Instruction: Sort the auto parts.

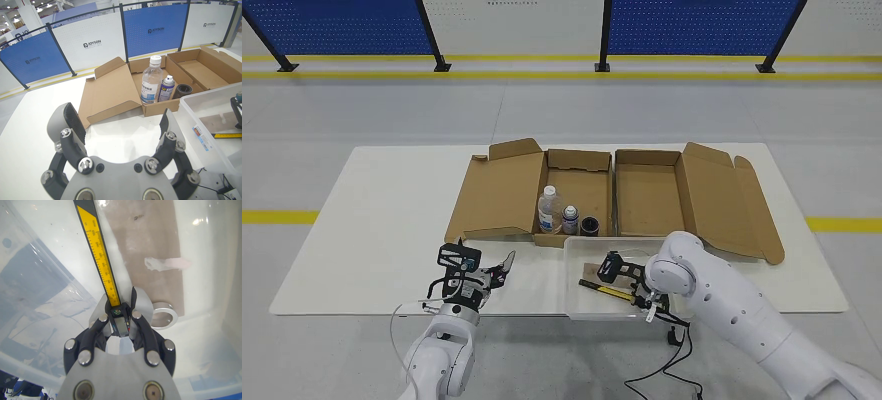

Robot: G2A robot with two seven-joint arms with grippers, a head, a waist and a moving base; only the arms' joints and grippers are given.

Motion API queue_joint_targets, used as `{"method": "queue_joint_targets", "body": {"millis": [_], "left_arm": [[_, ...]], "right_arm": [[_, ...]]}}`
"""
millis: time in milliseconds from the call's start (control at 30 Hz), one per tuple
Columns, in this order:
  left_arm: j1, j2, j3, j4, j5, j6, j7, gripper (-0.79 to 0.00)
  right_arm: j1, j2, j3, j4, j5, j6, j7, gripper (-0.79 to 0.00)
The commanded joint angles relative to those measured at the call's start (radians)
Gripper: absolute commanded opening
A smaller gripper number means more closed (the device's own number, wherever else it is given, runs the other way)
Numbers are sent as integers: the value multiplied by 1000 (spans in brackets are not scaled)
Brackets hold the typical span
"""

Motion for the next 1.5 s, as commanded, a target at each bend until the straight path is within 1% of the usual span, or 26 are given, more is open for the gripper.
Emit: {"method": "queue_joint_targets", "body": {"millis": [0,1000,1300,1333,1367,1467], "left_arm": [[0,0,0,0,0,0,0,0],[0,0,0,0,0,0,0,0],[0,0,0,0,0,0,0,0],[0,0,0,0,0,0,0,0],[0,0,0,0,0,0,0,0],[0,0,0,0,0,0,0,0]], "right_arm": [[-2,2,6,-10,-4,1,0,-785],[-78,62,178,-205,-21,7,-1,-785],[-108,74,207,-238,-12,-4,11,-785],[-110,75,206,-239,-7,-5,19,-760],[-112,75,204,-239,-4,-8,29,-714],[-117,76,193,-237,-13,-4,52,-622]]}}
